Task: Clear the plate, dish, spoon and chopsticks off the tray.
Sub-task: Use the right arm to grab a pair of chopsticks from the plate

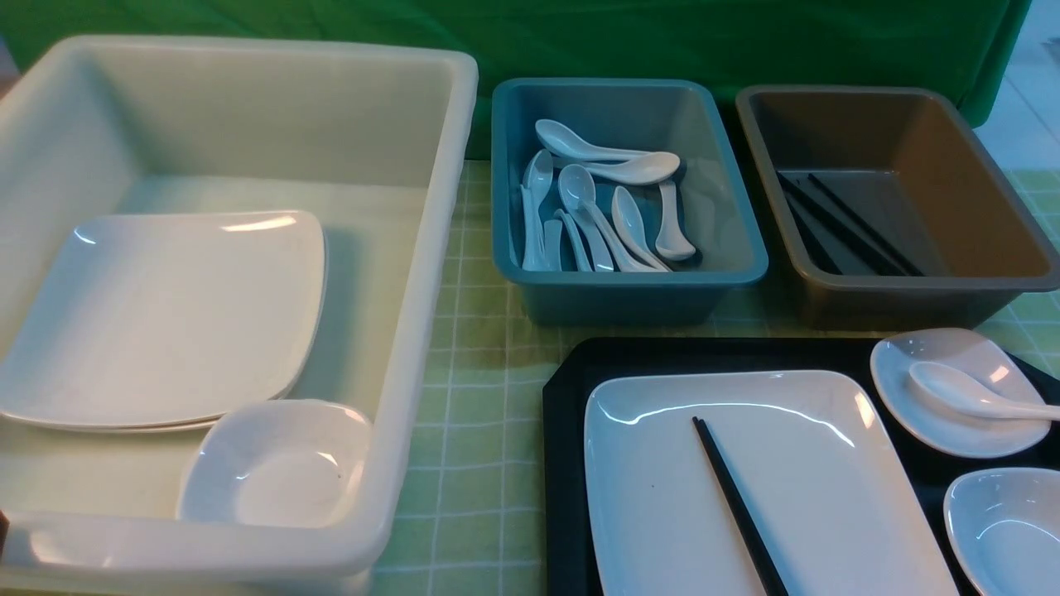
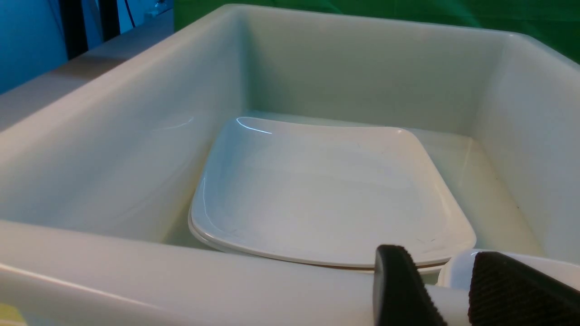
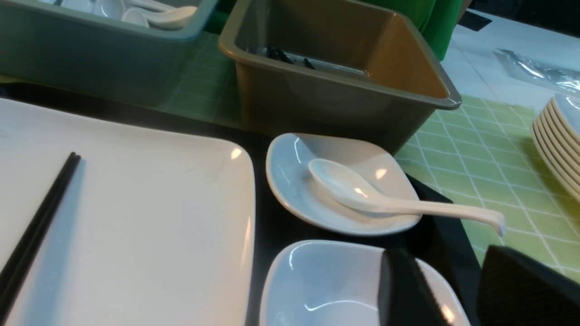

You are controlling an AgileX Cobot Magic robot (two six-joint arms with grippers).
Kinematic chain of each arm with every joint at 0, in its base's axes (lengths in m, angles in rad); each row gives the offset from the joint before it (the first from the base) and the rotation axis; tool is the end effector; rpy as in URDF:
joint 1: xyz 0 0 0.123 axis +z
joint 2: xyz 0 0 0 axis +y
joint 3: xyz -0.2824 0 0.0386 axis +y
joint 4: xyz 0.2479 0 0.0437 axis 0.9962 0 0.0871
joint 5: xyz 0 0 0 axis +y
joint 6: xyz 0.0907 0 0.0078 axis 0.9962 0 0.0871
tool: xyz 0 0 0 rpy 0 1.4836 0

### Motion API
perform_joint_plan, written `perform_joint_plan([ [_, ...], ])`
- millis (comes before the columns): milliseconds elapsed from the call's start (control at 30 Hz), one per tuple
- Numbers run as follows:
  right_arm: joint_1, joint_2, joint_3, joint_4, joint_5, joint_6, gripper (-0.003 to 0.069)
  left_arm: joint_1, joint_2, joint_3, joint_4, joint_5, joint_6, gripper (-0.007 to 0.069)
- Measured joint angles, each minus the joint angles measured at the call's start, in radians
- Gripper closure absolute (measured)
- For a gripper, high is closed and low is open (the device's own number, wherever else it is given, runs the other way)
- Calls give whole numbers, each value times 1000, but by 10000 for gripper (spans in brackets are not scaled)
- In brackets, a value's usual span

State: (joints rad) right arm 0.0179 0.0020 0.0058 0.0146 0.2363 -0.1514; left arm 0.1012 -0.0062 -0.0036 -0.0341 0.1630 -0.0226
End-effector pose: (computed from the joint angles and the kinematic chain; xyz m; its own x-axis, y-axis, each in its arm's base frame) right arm 0.0558 0.0013 0.1896 -0.1518 -0.1395 -0.9785 -0.0424 0.9900 -0.1346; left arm 0.0554 0.0051 0.1999 -0.0601 -0.0626 -0.9962 -0.0991 0.9935 -0.0565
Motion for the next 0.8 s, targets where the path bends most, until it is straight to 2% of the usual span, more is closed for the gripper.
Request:
perform_joint_plan([
  [333, 0, 0, 0, 0, -61, 1, 417, 0, 0, 0, 0, 0, -3, 403],
  [400, 0, 0, 0, 5, -61, 39, 417, 0, 0, 0, 0, 0, -3, 403],
  [533, 0, 0, 0, 157, -62, 450, 417, 0, 0, 0, 0, 0, -3, 403],
  [600, 0, 0, 0, 193, -62, 639, 417, 0, 0, 0, 0, 0, -3, 403],
  [667, 0, 0, 0, 209, -62, 739, 417, 0, 0, 0, 0, 0, -3, 403],
  [800, 0, 0, 0, 218, -62, 789, 417, 0, 0, 0, 0, 0, -3, 403],
])
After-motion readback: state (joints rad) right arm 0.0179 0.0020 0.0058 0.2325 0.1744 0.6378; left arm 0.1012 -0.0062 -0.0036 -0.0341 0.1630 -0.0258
